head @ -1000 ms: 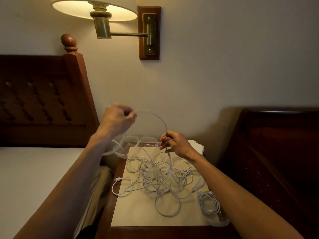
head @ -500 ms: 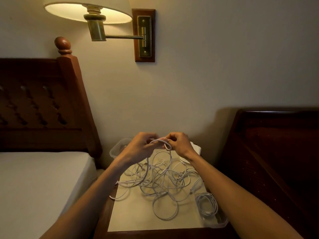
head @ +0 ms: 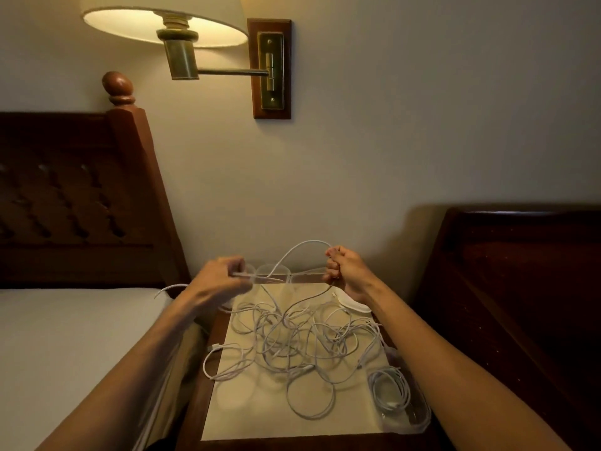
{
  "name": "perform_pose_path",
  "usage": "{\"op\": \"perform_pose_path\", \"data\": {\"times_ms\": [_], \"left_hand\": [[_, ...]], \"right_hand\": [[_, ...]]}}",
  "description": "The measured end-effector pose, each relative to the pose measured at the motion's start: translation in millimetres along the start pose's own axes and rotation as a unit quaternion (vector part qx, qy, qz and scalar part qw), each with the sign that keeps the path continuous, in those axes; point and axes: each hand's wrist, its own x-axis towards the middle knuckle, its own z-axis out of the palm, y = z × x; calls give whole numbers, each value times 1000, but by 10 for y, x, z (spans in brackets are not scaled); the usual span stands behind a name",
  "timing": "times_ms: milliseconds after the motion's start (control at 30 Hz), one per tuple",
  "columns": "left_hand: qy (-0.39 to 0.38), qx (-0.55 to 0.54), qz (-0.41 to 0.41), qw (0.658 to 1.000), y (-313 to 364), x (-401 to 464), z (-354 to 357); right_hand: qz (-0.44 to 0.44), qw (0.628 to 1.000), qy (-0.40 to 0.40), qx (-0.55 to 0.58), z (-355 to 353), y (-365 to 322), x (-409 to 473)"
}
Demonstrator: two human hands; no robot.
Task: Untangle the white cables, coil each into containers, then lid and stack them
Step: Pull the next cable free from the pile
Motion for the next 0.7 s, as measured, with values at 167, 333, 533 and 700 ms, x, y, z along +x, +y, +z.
{"op": "perform_pose_path", "data": {"times_ms": [167,333,533,700], "left_hand": [[-244,194,-90,946,20,-72,66],[26,116,67,991,483,45,410],[128,11,173,976,865,234,466],[331,-66,187,923,1051,229,14]], "right_hand": [[36,999,-34,19,-49,-191,-69],[-19,988,-85,-125,125,-336,-228],[-80,973,-137,-169,97,-398,-330],[-62,973,-142,-168,-85,231,-319]]}}
